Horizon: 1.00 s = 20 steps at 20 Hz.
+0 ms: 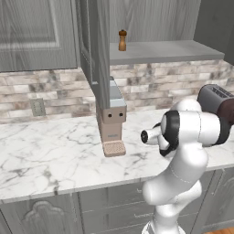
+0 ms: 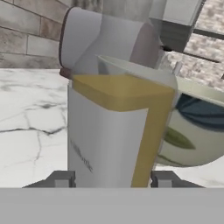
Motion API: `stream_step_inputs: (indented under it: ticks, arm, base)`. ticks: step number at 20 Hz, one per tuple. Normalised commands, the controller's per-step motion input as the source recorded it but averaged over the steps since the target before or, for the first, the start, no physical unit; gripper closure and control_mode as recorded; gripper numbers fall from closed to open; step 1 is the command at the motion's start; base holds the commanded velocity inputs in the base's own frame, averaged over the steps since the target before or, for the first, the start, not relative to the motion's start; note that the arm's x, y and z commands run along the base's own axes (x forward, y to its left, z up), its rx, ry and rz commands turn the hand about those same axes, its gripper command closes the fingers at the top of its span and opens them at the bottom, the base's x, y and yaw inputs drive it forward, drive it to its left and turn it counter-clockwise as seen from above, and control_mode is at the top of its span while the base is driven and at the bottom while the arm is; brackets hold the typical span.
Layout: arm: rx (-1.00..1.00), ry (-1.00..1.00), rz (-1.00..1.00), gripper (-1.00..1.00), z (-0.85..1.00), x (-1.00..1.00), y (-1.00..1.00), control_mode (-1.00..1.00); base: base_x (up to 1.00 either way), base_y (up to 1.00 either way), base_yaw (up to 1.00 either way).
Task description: Retrieve the bottle and the shaker from the cabinet and place them next to the mixing bowl on the counter. Then add garlic from the fridge to the mixing bowl.
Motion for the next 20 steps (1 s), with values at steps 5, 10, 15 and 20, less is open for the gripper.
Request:
stream_step_inputs:
  ticks: [5,10,15,20]
  arm:
    - [0.0,0.0,0.04,1.0,-0.07,0.16,0.0,-1.0]
    - [0.0,0.0,0.03,1.0,-0.07,0.2,0.0,-1.0]
    - [0.0,0.0,0.0,-1.0,-0.05,0.0,0.0,-1.0]
    - [0.0,0.0,0.0,-1.0,0.0,0.0,0.0,-1.0]
  base:
    - [0.0,0.0,0.0]
    - [0.0,0.0,0.0]
    - [0.0,0.0,0.0]
    - [0.0,0.0,0.0]
